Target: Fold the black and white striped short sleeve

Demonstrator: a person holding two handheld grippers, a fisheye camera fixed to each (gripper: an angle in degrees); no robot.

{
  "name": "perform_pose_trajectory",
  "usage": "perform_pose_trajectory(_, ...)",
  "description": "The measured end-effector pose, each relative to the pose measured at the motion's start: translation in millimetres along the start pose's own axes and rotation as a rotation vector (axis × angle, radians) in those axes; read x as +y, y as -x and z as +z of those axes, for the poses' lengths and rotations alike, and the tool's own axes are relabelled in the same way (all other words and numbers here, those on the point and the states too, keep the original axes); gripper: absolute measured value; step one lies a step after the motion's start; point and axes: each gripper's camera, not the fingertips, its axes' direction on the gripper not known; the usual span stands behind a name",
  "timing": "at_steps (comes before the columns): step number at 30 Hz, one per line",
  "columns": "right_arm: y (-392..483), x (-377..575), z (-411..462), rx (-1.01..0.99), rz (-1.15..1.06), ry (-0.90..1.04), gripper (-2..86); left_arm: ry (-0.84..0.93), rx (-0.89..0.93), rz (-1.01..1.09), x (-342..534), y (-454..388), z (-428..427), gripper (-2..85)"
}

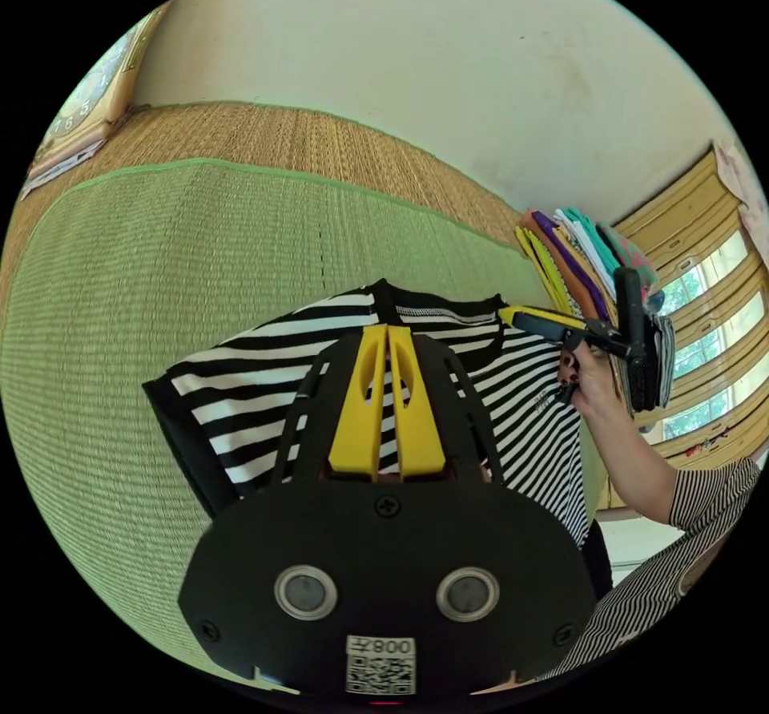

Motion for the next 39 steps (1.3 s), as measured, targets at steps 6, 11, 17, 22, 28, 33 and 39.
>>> perform_pose_trajectory(6,-11.0,29.5,-42.1,-0.045,-0.003,-0.089,0.3,-0.103,-0.041,-0.015,45.0,22.0,-63.7,4.8)
perform_pose_trajectory(11,-30.4,109.6,-84.6,-0.016,0.068,-0.121,1.6,-0.062,-0.099,-0.124,119.7,51.6,-94.1,8.5)
perform_pose_trajectory(17,-54.5,196.9,-106.1,0.007,0.212,-0.051,5.0,0.015,-0.072,-0.201,162.8,67.6,-88.4,4.4)
perform_pose_trajectory(22,-72.7,233.1,-109.7,-0.022,0.332,-0.046,6.0,-0.012,-0.091,-0.202,172.8,67.5,-100.9,1.5)
perform_pose_trajectory(28,-77.4,233.9,-91.7,-0.037,0.343,0.026,4.5,-0.001,-0.128,-0.206,186.7,72.3,-111.0,0.7)
perform_pose_trajectory(33,-78.3,236.9,-101.7,0.004,0.314,0.044,1.1,-0.02,-0.157,-0.201,196.8,74.8,-121.9,0.4)
perform_pose_trajectory(39,-93.0,253.1,-98.9,-0.062,0.371,0.051,0.3,0.007,-0.146,-0.269,220.5,93.7,-118.0,0.5)
